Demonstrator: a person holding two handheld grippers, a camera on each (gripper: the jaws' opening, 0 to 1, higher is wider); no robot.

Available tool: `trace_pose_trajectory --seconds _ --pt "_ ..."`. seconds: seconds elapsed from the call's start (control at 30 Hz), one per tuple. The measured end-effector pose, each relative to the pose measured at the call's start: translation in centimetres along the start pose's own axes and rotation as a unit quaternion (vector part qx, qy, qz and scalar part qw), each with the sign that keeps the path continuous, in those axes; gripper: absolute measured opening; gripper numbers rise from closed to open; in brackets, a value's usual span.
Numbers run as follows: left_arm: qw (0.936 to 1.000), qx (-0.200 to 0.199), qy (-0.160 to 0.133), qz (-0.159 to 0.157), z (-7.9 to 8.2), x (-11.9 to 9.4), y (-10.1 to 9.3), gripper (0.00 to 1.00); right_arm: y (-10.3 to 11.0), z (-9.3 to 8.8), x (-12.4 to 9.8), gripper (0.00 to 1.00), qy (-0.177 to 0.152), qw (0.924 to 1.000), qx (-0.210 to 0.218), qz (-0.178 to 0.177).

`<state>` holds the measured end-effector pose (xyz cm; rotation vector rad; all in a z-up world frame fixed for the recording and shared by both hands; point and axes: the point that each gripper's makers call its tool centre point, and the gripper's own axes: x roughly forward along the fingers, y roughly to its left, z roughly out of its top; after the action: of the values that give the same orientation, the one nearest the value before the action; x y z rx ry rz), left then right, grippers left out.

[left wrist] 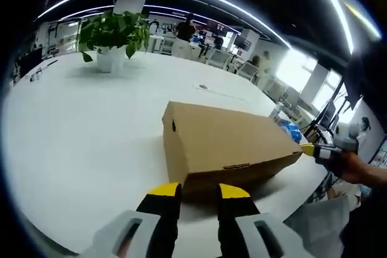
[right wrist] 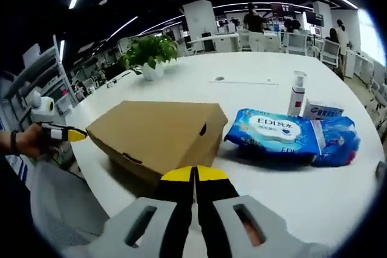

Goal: Operate the shoe box by opening the lid, removing the specified soft item, and placing it in the target area until the item is outside and the box remains undamaged.

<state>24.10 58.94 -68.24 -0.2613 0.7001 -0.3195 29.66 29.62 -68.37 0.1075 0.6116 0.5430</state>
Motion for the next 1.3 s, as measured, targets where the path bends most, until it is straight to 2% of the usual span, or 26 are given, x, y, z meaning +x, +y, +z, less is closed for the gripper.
trace_pose_trajectory --seconds 0.17,0.23,0.47,0.5,0.6,0.63,0.73,0.87,0.97,1.03,1.1,1.13,1.3 --pt "0.9997 -0.023 -0.012 0.004 0.5 -0.7 0.6 0.24 0.4 0.5 -0.4 0.01 -0.009 0.9998 0.012 0.013" --pt "0.9993 -0.032 -0.017 0.003 0.7 -0.9 0.7 0.24 0.9 1.0 -0.4 0.05 -0.026 0.9985 0.038 0.031" --pt "0.9972 -0.063 -0.041 -0.001 2.0 -0.9 1.0 0.27 1.5 0.6 -0.2 0.11 -0.021 0.9977 0.048 0.044" --pt "0.9970 -0.066 -0.041 -0.002 2.1 -0.7 1.0 0.27 1.6 0.5 -0.1 0.13 -0.022 0.9968 0.059 0.049" --pt "0.9970 -0.067 -0.039 -0.004 2.1 0.0 0.9 0.30 2.2 0.0 0.3 0.22 -0.023 0.9863 0.145 0.075" --pt "0.9969 -0.069 -0.037 -0.007 2.1 0.4 0.8 0.30 2.1 -0.2 0.3 0.25 -0.020 0.9864 0.146 0.072" --pt "0.9966 -0.075 -0.034 -0.011 2.1 0.9 0.6 0.31 2.0 -0.6 0.5 0.23 -0.015 0.9893 0.128 0.068" --pt "0.9961 -0.083 -0.027 -0.012 1.8 1.6 0.7 0.30 2.5 -1.1 0.8 0.24 -0.007 0.9890 0.129 0.072" --pt "0.9964 -0.082 -0.004 -0.018 0.8 2.5 0.6 0.29 2.7 -1.4 1.3 0.25 0.000 0.9890 0.129 0.071" --pt "0.9968 -0.079 0.002 -0.013 0.5 2.9 0.8 0.30 2.7 -2.0 1.7 0.25 0.014 0.9914 0.113 0.064" --pt "0.9971 -0.074 0.011 -0.014 0.1 3.2 1.0 0.30 2.3 -2.2 2.1 0.25 0.018 0.9913 0.118 0.055" --pt "0.9960 -0.088 0.005 -0.018 0.4 3.3 1.1 0.30 2.2 -1.8 2.3 0.25 0.011 0.9909 0.123 0.054" --pt "0.9959 -0.090 0.002 -0.012 1.4 4.2 1.7 0.30 1.8 -0.5 3.9 0.24 0.012 0.9923 0.113 0.050"
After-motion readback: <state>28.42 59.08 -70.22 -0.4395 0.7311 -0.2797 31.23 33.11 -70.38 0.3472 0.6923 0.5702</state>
